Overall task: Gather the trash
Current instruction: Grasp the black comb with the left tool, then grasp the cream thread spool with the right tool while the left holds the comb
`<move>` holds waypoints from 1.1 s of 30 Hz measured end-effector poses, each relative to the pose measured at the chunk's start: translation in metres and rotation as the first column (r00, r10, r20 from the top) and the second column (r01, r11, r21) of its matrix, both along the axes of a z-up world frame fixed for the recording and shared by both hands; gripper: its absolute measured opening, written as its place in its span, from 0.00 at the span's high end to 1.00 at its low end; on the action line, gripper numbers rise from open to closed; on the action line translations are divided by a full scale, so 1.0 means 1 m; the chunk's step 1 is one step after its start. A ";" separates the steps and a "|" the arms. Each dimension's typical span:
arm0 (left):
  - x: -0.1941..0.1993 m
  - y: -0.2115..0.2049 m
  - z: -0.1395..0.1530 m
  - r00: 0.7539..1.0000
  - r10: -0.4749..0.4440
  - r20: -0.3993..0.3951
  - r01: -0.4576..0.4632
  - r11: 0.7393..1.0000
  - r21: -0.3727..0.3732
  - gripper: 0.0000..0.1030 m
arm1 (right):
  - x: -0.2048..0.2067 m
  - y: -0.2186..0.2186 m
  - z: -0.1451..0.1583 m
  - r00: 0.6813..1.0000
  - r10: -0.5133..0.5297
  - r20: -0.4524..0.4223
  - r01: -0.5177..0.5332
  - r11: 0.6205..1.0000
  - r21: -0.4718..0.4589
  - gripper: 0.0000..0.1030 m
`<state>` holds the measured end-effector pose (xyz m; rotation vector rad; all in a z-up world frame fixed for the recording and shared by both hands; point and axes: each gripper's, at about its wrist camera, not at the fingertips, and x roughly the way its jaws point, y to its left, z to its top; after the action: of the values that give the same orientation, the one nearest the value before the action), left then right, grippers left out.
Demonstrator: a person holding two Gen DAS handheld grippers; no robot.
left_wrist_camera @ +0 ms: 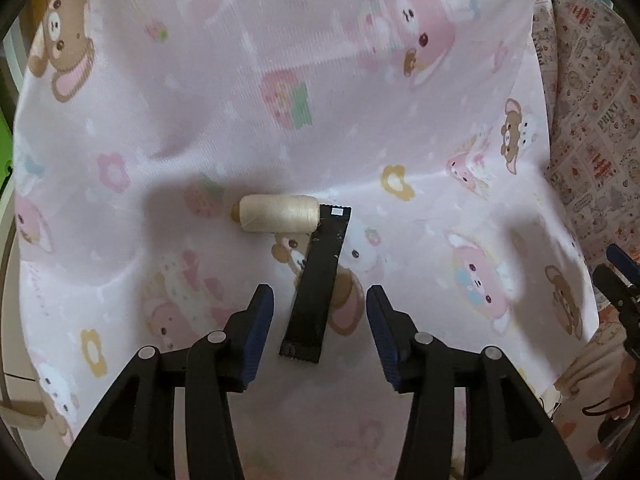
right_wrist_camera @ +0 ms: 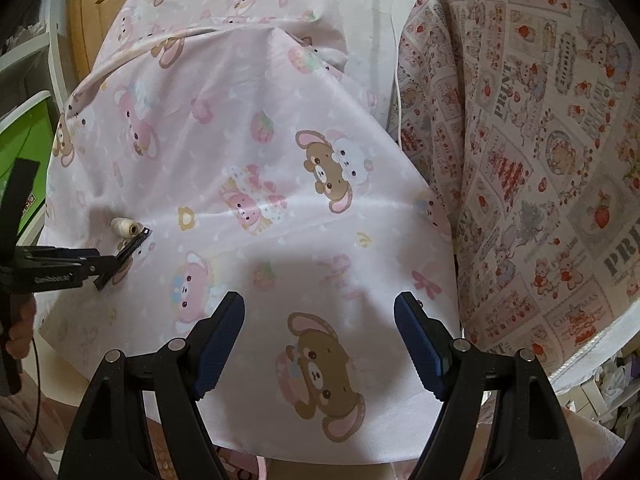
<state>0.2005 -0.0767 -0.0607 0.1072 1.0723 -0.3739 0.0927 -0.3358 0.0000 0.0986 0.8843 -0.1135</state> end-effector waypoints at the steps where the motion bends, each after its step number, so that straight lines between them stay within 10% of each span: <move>1: 0.000 -0.001 -0.002 1.000 -0.003 0.000 0.003 1.000 -0.001 0.55 | 0.000 -0.001 0.000 1.000 -0.002 0.001 0.002 1.000 0.004 0.23; 5: 0.001 -0.007 -0.007 1.000 0.011 0.010 -0.011 1.000 0.022 0.82 | 0.001 -0.003 0.001 1.000 -0.001 0.002 0.001 1.000 0.009 0.23; 19: -0.005 -0.001 0.002 1.000 -0.004 0.027 0.003 0.999 0.047 0.87 | 0.001 0.002 -0.002 1.000 0.012 0.005 -0.012 1.000 -0.020 0.23; 33: -0.045 0.021 0.061 0.984 0.026 0.176 -0.012 0.997 -0.080 0.89 | 0.001 0.014 -0.005 0.998 0.054 0.011 -0.053 0.997 -0.061 0.23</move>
<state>0.1555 -0.0557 0.0005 0.0591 0.8814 -0.3818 0.0932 -0.3215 -0.0052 0.0184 0.8699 -0.0896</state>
